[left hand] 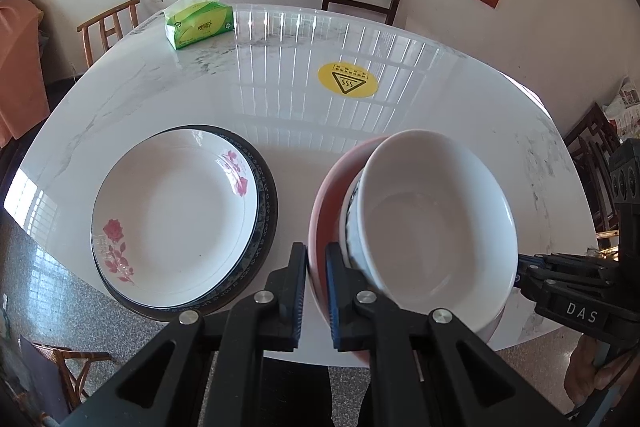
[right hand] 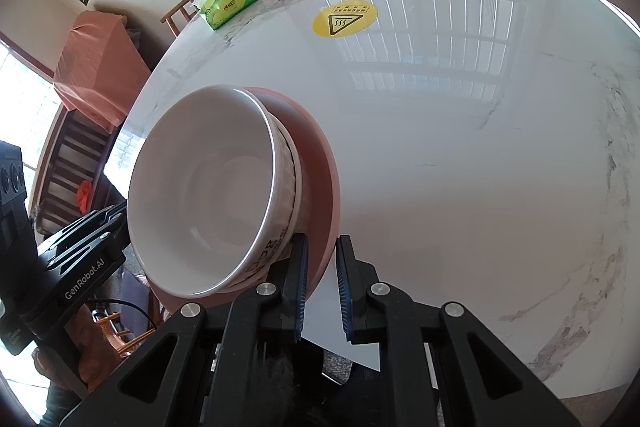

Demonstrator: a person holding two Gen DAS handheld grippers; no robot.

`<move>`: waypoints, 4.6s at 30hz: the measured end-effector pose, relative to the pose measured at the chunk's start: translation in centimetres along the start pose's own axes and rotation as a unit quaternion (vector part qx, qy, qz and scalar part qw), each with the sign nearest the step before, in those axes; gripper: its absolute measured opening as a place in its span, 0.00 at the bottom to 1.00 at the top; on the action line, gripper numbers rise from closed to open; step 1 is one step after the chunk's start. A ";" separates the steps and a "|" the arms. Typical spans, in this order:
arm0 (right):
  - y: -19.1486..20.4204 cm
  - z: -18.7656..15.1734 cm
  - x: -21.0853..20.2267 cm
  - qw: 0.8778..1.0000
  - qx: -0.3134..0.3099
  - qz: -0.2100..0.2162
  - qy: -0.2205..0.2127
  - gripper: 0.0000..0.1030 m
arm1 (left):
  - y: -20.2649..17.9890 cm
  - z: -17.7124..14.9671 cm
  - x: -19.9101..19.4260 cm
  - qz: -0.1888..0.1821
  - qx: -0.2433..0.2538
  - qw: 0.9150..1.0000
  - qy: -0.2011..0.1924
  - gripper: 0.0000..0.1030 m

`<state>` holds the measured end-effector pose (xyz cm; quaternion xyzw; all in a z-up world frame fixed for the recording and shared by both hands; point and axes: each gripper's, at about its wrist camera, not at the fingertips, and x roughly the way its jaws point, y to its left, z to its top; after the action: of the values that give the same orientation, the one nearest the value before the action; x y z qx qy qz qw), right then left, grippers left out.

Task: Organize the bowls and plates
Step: 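Lift the bowl stack with both grippers and carry it over the plates, then lower the bowl stack onto the flower-print plate stack with both grippers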

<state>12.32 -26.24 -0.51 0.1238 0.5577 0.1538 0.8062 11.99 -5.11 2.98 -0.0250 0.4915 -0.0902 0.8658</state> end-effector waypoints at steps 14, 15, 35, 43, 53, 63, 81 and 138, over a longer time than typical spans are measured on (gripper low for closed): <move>0.5 0.2 0.1 1.000 -0.001 0.002 0.004 0.14 | 0.9 0.0 -0.5 -0.001 -0.007 1.000 -0.002 0.07; 0.6 0.3 0.1 1.000 -0.002 0.002 0.004 0.14 | 1.0 0.0 -0.5 -0.001 -0.008 1.000 -0.002 0.07; 2.2 0.5 0.0 1.000 -0.010 0.007 0.006 0.15 | 2.6 0.2 -1.6 0.002 -0.026 1.000 -0.009 0.07; 3.1 0.8 0.2 1.000 -0.016 0.009 0.009 0.15 | 3.8 0.1 -2.1 0.004 -0.035 0.999 -0.013 0.07; 4.0 1.2 0.4 1.000 -0.023 0.012 0.014 0.15 | 5.0 0.1 -2.7 0.008 -0.046 0.999 -0.016 0.07; 5.5 1.6 0.8 0.999 -0.032 0.017 0.020 0.15 | 6.8 0.3 -2.9 0.014 -0.061 0.998 -0.018 0.07; 6.5 2.3 -0.3 0.999 -0.031 0.019 0.011 0.16 | 7.6 0.8 -3.6 0.003 -0.064 0.998 -0.025 0.07; 14.4 6.9 6.2 0.994 -0.061 0.076 0.044 0.16 | 18.3 2.4 -3.9 0.043 -0.148 0.987 -0.044 0.07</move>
<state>19.26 -10.74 1.89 0.1101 0.5711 0.2536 0.7729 14.55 13.48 5.07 -0.1356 0.4619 0.0224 0.8762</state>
